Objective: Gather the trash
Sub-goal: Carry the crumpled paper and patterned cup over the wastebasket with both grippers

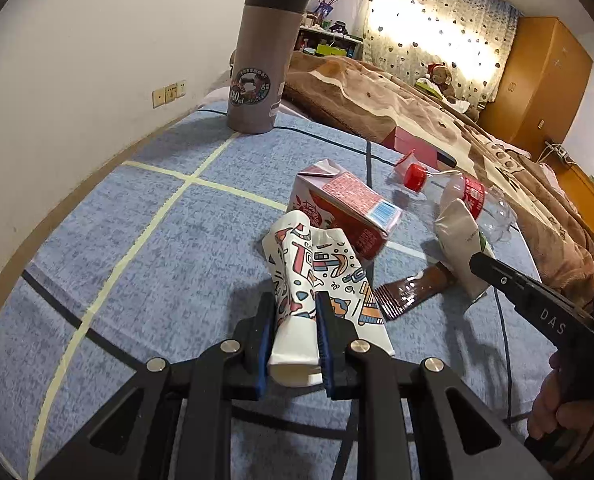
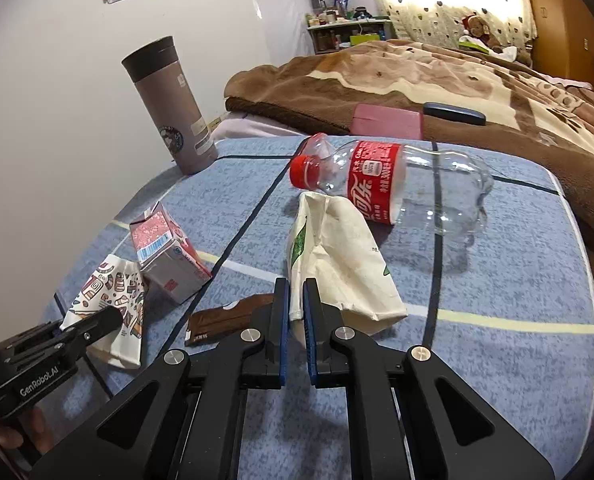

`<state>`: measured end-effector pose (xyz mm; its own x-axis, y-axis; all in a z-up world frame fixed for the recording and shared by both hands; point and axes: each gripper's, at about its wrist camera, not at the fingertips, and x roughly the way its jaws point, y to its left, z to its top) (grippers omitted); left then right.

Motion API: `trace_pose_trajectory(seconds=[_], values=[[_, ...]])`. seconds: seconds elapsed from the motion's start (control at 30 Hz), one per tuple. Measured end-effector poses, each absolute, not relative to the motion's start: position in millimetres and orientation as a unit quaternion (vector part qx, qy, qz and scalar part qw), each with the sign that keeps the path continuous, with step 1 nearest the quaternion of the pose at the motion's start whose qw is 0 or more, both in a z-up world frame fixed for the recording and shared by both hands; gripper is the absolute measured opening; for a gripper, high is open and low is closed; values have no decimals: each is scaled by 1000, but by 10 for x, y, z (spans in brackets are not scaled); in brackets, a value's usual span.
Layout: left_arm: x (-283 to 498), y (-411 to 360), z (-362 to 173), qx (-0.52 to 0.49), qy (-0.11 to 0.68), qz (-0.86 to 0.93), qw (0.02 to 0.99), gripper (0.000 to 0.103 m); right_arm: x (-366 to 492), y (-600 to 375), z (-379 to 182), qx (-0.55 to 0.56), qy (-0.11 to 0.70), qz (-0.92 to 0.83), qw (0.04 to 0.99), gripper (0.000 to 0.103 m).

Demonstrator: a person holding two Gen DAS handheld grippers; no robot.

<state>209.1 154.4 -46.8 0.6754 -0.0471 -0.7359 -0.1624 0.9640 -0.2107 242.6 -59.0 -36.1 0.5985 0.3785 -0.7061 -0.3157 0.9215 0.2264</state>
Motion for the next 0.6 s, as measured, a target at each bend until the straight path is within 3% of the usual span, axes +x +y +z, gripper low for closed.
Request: trace_pose_trajectory(seconds=[0.6], values=[[1766, 1046, -169, -93, 381, -22, 920, 21, 1998, -869, -95, 83, 372, 194, 904, 7]])
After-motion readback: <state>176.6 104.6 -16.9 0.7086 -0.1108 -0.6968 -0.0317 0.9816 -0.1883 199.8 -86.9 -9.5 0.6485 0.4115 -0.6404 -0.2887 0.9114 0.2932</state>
